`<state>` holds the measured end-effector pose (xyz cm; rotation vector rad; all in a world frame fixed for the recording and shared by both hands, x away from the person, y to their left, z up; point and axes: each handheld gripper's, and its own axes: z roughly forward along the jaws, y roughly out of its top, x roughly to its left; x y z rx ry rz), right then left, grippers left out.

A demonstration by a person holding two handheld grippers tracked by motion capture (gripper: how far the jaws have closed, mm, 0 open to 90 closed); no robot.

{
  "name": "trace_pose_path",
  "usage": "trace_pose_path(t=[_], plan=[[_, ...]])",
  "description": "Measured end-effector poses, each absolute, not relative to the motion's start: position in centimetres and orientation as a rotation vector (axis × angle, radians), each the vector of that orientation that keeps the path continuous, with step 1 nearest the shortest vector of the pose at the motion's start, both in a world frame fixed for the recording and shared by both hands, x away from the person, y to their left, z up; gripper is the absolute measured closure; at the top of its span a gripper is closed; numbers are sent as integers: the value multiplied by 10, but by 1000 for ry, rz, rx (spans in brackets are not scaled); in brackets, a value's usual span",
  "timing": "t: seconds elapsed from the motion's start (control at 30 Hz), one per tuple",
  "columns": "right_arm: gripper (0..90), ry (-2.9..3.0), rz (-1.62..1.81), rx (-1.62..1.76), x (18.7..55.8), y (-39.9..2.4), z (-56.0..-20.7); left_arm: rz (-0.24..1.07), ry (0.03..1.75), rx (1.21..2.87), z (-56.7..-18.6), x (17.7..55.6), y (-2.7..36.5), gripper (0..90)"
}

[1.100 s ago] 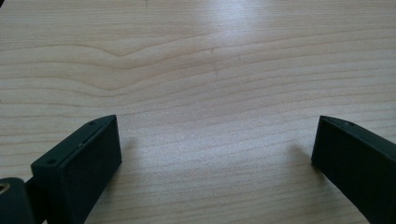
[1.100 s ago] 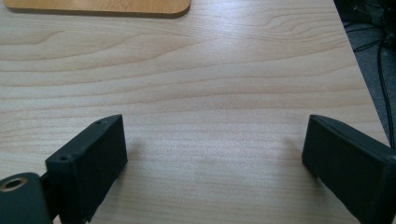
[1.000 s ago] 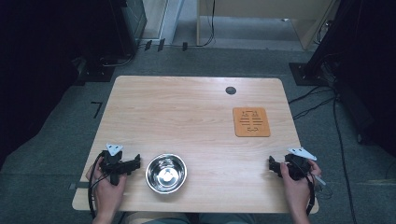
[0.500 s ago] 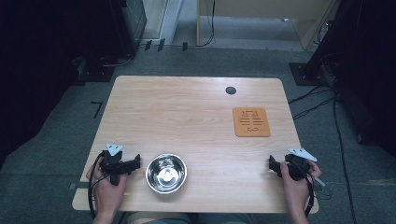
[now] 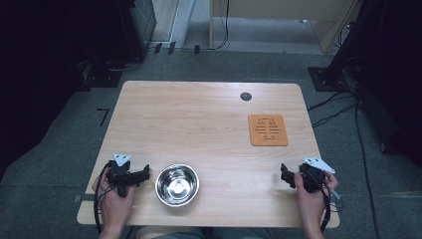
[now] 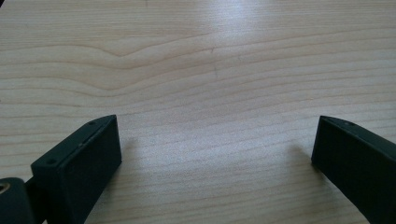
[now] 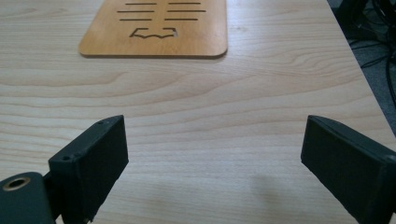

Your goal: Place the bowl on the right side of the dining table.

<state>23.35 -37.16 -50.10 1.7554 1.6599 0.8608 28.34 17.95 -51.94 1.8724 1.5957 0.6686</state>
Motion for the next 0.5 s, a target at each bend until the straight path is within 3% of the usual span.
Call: trace_pose_path(t=[0.5], plan=[[72,1719,952,1701,236,-337,-488,669,1596,1872,-519,283,180,12]])
